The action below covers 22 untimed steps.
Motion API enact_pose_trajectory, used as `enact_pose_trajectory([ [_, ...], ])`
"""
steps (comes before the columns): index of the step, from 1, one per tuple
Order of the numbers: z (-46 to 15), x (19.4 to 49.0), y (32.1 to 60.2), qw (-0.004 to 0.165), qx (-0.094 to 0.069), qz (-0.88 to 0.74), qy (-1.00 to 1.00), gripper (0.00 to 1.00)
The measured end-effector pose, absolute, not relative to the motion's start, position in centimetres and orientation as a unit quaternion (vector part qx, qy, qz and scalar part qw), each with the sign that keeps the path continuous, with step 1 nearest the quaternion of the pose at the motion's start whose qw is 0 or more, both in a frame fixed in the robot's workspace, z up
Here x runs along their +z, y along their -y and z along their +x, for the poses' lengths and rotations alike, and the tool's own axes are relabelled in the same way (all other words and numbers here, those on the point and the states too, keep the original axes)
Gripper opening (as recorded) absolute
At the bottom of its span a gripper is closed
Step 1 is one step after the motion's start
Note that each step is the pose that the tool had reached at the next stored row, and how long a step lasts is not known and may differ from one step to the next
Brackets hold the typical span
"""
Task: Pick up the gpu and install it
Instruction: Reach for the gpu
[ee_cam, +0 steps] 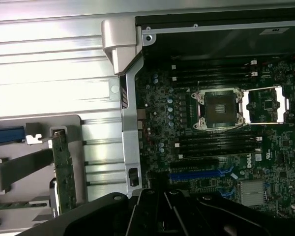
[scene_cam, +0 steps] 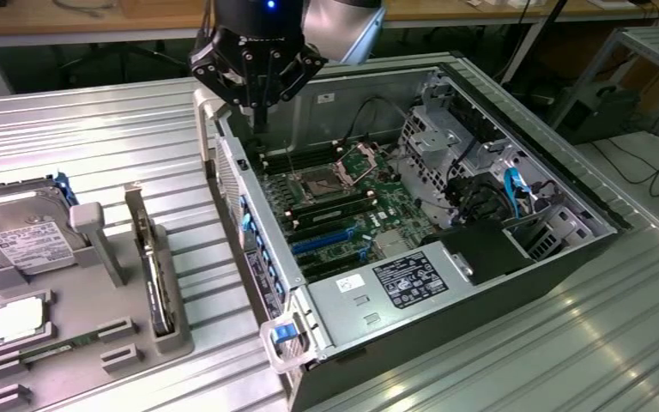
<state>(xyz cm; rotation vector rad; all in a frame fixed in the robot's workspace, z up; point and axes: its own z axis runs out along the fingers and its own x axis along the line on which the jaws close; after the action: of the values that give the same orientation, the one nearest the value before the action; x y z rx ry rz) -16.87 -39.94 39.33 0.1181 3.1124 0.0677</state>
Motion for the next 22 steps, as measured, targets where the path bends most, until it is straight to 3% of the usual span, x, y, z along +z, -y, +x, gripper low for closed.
enact_pose_trajectory([
  [22, -18.6, 39.3, 40.7, 0.013, 0.023, 0.036, -0.999, 0.11],
])
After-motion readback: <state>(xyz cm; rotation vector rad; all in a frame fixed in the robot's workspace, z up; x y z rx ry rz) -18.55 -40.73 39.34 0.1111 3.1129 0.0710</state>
